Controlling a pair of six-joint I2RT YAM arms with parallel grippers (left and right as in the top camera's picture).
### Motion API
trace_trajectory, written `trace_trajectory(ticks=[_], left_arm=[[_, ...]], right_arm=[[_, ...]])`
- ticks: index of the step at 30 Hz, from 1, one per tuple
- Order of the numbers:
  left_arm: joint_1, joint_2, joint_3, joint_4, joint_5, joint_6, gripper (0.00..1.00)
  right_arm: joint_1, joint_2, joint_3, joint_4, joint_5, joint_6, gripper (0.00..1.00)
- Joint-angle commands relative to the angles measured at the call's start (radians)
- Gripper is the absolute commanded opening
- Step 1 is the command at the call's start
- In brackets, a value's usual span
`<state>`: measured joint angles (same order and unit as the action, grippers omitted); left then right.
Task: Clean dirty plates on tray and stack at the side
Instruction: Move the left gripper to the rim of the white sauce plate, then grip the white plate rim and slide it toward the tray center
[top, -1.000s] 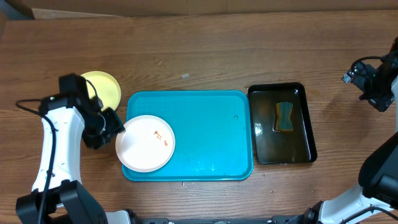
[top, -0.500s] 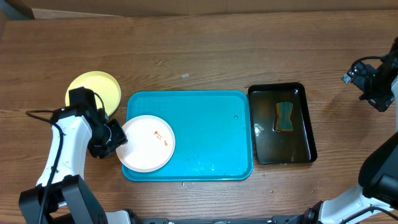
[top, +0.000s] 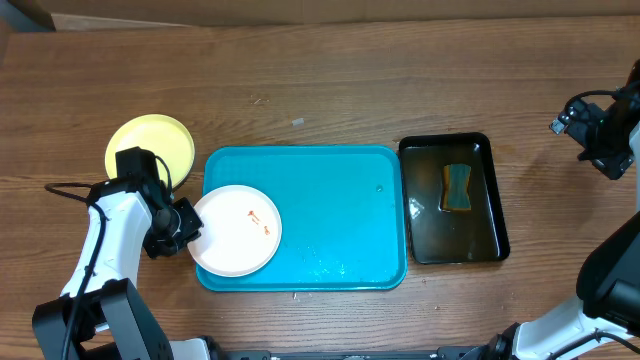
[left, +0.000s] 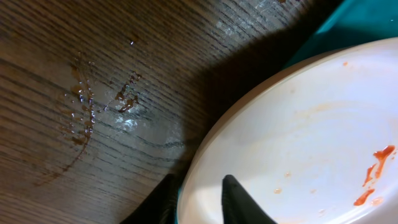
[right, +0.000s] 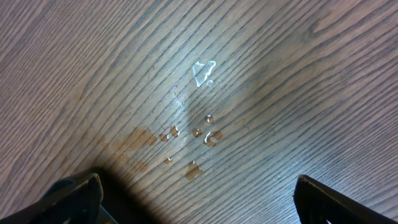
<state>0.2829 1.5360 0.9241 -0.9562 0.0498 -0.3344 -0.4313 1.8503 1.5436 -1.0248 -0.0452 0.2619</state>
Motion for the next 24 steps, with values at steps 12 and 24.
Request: trace_trajectory(ticks=[12, 24], left_arm=[[-0.002, -0.011, -0.039, 0.012, -0.024, -0.021, 0.16], [-0.002, -0.011, -0.053, 0.031, 0.039, -0.021, 0.04]], right_arm=[[-0.001, -0.007, 0.011, 0.002, -0.001, 0.007, 1.0], [-0.001, -0.007, 0.011, 0.002, -0.001, 0.007, 1.0]])
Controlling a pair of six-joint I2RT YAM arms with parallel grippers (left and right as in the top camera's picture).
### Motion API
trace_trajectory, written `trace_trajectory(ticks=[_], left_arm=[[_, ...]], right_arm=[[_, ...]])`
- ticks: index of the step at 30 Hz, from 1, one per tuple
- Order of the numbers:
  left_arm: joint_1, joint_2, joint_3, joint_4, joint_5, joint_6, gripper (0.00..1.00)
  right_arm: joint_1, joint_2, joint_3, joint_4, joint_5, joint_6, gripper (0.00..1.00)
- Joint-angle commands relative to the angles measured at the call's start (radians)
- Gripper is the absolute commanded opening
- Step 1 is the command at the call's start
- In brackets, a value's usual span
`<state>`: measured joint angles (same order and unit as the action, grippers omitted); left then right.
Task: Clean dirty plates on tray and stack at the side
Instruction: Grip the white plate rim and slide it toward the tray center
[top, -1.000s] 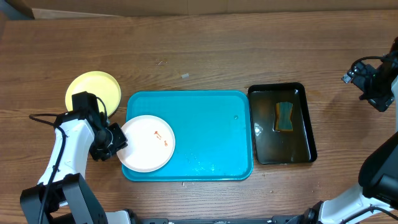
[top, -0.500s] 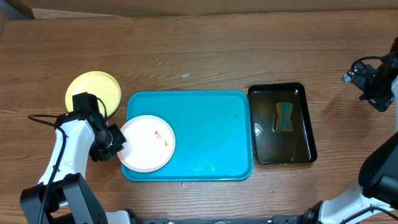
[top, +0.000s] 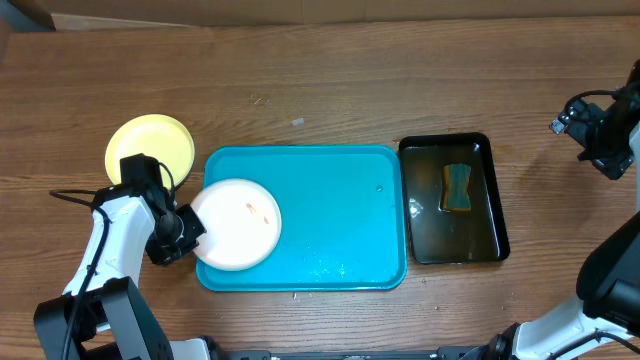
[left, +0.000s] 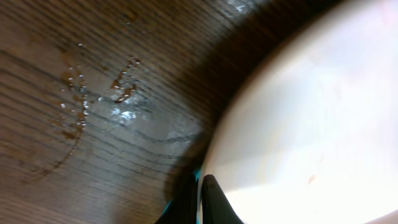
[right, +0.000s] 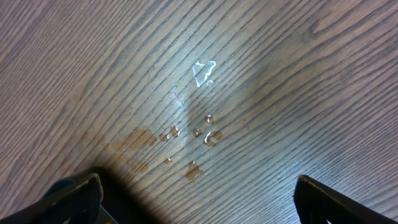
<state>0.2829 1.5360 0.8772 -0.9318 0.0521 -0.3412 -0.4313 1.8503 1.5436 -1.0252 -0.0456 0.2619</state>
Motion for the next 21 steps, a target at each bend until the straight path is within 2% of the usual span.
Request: trace_trajectory(ticks=[1, 9, 13, 21], left_arm=[[-0.002, -0.011, -0.006, 0.007, 0.047, -0.013, 0.04], [-0.004, -0.011, -0.005, 0.025, 0.214, 0.074, 0.04], [-0.03, -0.011, -0.005, 0.05, 0.254, 0.077, 0.04], [-0.22, -0.011, -0.005, 0.159, 0.262, 0.07, 0.04]], right_arm=[[-0.001, -0.007, 0.011, 0.003, -0.001, 0.007, 1.0], [-0.001, -0.007, 0.011, 0.003, -0.001, 0.007, 1.0], [-0.001, -0.007, 0.011, 0.003, -0.001, 0.007, 1.0], [-0.001, -0.007, 0.011, 0.003, -0.001, 0.008, 1.0]])
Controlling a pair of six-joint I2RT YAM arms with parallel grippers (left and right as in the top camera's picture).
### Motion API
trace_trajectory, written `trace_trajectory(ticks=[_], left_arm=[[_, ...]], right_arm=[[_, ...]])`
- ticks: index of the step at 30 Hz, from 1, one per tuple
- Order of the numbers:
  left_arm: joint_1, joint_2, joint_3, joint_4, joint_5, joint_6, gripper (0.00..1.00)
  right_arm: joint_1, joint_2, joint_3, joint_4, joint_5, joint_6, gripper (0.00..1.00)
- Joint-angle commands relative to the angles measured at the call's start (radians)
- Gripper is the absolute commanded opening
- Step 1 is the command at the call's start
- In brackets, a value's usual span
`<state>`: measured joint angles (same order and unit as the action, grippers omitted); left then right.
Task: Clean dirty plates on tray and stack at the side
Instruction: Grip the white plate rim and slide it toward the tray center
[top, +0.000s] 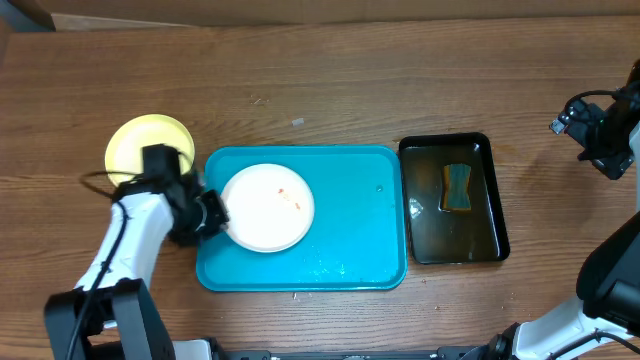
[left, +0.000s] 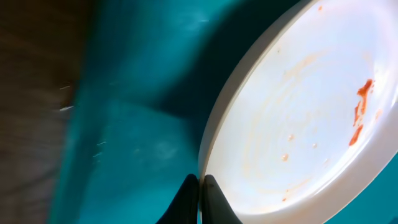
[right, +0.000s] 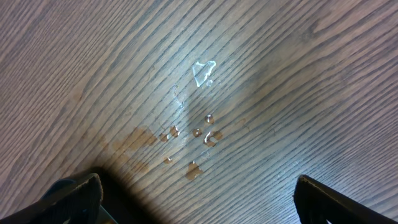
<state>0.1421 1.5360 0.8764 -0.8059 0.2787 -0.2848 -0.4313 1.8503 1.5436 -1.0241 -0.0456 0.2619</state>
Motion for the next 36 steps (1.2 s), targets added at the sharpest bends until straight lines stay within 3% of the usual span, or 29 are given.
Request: trace_trajectory(ticks=[1, 7, 12, 16, 21, 27, 31, 36], left_arm=[[-0.106, -0.011, -0.004, 0.054, 0.032, 0.006, 0.04], [-0.284, -0.011, -0.004, 0.182, 0.004, -0.085, 0.04], [-0.383, -0.011, -0.004, 0.201, -0.073, -0.174, 0.05], [-0.412, -0.011, 0.006, 0.209, -0.111, -0.17, 0.29], [-0.4, -0.011, 0.084, 0.162, -0.141, -0.09, 0.43], [-0.401, -0.006, 0.123, 0.159, -0.212, -0.064, 0.41], [-0.402, 0.025, 0.123, 0.16, -0.208, -0.059, 0.41], [-0.405, 0.08, 0.123, 0.187, -0.163, -0.059, 0.35]], right_arm=[[-0.001, -0.007, 0.011, 0.002, -0.001, 0.007, 1.0], [-0.001, -0.007, 0.011, 0.002, -0.001, 0.007, 1.0], [-0.001, -0.007, 0.011, 0.002, -0.001, 0.007, 1.0], [-0.001, -0.007, 0.011, 0.002, -0.001, 0.007, 1.0], [-0.001, -0.007, 0.011, 0.002, -0.001, 0.007, 1.0], [-0.001, -0.007, 0.011, 0.002, -0.001, 0.007, 1.0], [-0.001, -0.007, 0.011, 0.002, -0.001, 0.007, 1.0], [-0.001, -0.007, 0.011, 0.002, -0.001, 0.007, 1.0]])
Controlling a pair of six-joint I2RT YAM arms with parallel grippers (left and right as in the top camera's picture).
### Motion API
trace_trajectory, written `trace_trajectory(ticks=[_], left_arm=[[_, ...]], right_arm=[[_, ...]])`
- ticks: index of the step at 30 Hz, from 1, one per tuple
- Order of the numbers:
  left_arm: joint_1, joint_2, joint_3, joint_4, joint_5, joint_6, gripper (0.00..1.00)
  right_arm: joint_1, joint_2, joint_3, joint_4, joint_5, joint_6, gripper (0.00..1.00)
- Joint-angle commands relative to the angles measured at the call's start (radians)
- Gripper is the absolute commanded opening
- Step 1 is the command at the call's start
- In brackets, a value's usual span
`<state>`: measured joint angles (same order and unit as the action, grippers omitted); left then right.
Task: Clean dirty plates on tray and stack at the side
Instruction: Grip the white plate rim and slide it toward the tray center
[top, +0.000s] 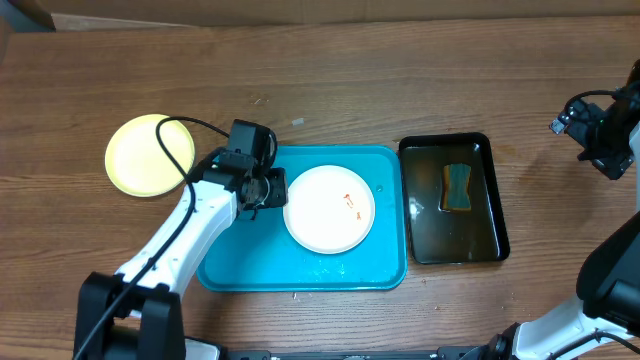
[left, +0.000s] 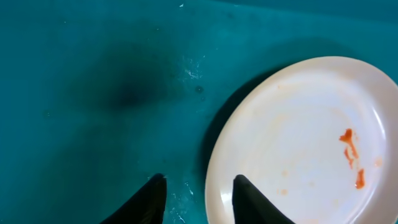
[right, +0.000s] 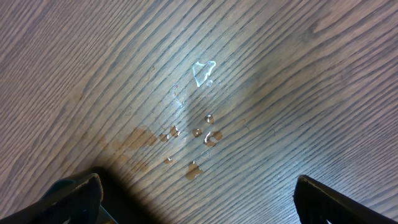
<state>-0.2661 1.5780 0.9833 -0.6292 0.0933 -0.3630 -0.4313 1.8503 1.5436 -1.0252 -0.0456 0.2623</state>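
A white plate (top: 329, 208) smeared with red sauce (left: 349, 148) lies flat in the middle of the teal tray (top: 240, 262). My left gripper (top: 272, 190) stands open at the plate's left rim. In the left wrist view (left: 199, 178) one finger is over the plate (left: 298, 143) and the other over the tray (left: 93, 93). A yellow plate (top: 150, 155) sits on the table left of the tray. My right gripper (top: 600, 135) hovers wide open (right: 196, 180) over bare wood at the far right, holding nothing.
A black basin (top: 490, 240) of dark water with a sponge (top: 457, 187) in it stands right of the teal tray. Water drops and brownish stains (right: 199, 134) lie on the wood under the right gripper. The tray surface is wet in places.
The white plate has shifted right, from the tray's left part to its middle. My left gripper, shut on its rim before, is now open with the plate released. The right arm is unchanged.
The white plate first overhung the tray's left front corner with my left gripper open around its rim. Then the gripper was shut on the rim. Then the plate was fully on the tray's left part. Now it lies in the middle, let go.
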Motion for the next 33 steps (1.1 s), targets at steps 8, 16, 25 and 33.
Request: trace_trajectory(ticks=[8, 16, 25, 33], left_arm=[[0.003, 0.158, 0.016, 0.056, 0.092, 0.019, 0.35], [0.004, 0.192, 0.016, 0.067, 0.091, 0.019, 0.3], [0.004, 0.191, 0.017, 0.094, 0.092, 0.02, 0.27], [0.004, 0.185, 0.068, 0.034, 0.091, 0.072, 0.36]], right_arm=[[-0.001, -0.007, 0.011, 0.003, -0.001, 0.007, 1.0], [-0.001, -0.007, 0.011, 0.003, -0.001, 0.007, 1.0], [-0.001, -0.007, 0.011, 0.003, -0.001, 0.007, 1.0], [-0.001, -0.007, 0.011, 0.003, -0.001, 0.007, 1.0]])
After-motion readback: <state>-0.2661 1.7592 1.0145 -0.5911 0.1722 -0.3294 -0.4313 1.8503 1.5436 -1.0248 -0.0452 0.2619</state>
